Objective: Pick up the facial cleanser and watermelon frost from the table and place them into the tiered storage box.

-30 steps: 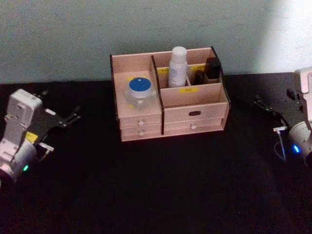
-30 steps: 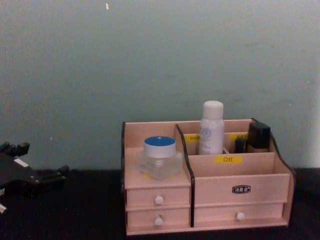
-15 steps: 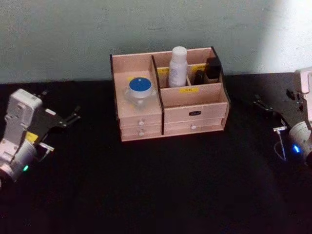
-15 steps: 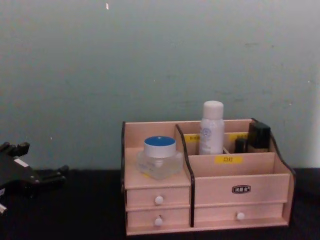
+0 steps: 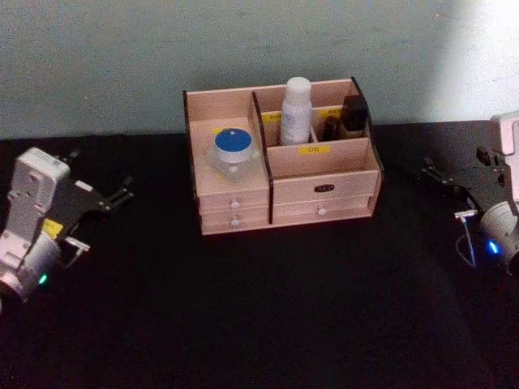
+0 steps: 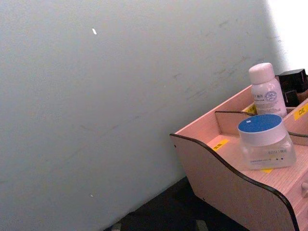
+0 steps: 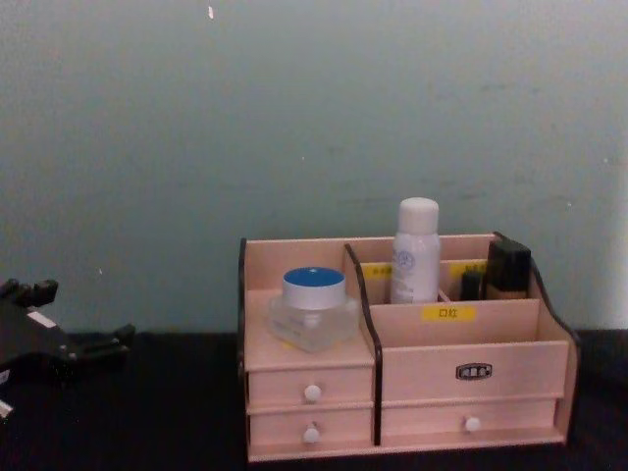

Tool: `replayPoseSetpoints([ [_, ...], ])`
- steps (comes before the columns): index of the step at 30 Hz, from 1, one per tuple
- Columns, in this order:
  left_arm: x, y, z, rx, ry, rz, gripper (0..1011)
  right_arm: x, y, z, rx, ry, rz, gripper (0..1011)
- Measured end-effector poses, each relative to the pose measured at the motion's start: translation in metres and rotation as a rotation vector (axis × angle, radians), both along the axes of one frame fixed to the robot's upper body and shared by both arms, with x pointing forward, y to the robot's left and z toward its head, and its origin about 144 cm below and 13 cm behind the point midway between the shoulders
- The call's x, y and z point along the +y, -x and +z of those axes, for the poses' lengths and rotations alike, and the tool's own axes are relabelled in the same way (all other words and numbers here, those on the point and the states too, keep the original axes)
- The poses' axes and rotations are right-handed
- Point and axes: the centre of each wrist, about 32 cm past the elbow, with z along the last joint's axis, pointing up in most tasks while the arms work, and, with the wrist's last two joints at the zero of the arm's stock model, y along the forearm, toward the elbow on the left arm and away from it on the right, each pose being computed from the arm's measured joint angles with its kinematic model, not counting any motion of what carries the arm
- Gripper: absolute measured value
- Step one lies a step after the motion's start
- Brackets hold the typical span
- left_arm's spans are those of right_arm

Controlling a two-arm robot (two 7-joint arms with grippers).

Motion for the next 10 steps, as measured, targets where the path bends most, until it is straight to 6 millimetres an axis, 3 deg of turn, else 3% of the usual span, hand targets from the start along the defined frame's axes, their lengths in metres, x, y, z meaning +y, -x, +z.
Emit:
replayPoseSetpoints([
  [10, 0.0, 0.0, 0.0, 0.0, 0.0, 0.0, 1001, 0.0, 0.0, 0.0, 0.0, 0.0, 0.0, 1002],
])
